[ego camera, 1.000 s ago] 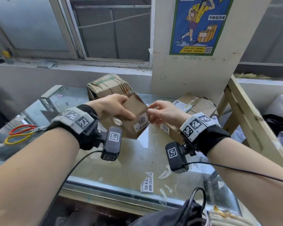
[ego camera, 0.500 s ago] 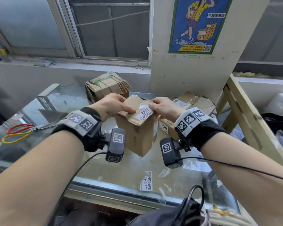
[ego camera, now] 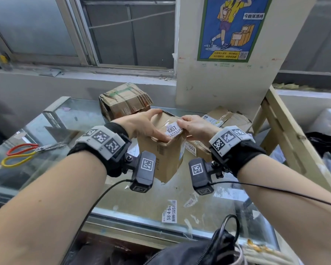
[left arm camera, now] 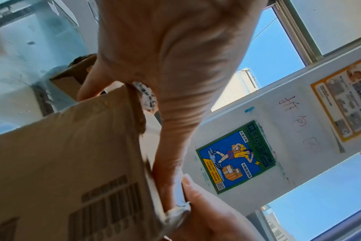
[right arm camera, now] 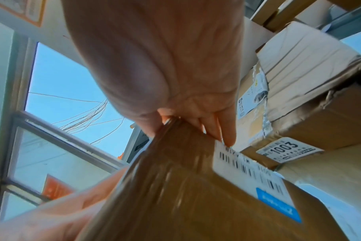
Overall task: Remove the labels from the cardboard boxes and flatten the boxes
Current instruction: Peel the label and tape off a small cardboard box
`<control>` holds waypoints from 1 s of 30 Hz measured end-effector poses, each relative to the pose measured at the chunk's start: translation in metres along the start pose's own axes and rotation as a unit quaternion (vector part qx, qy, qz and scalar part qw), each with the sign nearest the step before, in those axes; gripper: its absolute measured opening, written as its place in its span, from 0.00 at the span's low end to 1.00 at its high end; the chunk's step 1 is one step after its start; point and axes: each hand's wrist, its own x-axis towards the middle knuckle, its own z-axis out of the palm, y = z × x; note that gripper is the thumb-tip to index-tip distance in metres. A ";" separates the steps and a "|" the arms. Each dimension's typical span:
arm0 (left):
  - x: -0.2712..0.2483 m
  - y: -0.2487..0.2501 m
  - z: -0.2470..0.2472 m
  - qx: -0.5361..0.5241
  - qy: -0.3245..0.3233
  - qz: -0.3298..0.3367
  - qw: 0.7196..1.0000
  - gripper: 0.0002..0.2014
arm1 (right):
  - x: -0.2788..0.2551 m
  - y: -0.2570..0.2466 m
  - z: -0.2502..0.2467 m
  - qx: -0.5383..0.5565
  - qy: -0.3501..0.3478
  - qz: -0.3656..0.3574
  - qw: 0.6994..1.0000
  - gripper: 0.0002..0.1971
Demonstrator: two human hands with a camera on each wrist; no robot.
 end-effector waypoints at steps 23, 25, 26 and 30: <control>0.011 0.011 0.006 0.127 0.035 -0.043 0.990 0.46 | -0.034 -0.031 -0.015 -0.356 0.020 -0.125 0.926 0.10; 0.010 0.011 0.007 0.098 0.036 -0.044 0.993 0.46 | -0.036 -0.030 -0.016 -0.347 0.004 -0.119 0.930 0.11; 0.009 0.010 0.007 0.081 0.037 -0.042 0.995 0.46 | -0.036 -0.029 -0.017 -0.347 0.001 -0.115 0.931 0.12; 0.006 0.011 0.009 -0.004 0.039 -0.031 0.999 0.43 | -0.037 -0.025 -0.018 -0.333 0.009 -0.097 0.938 0.14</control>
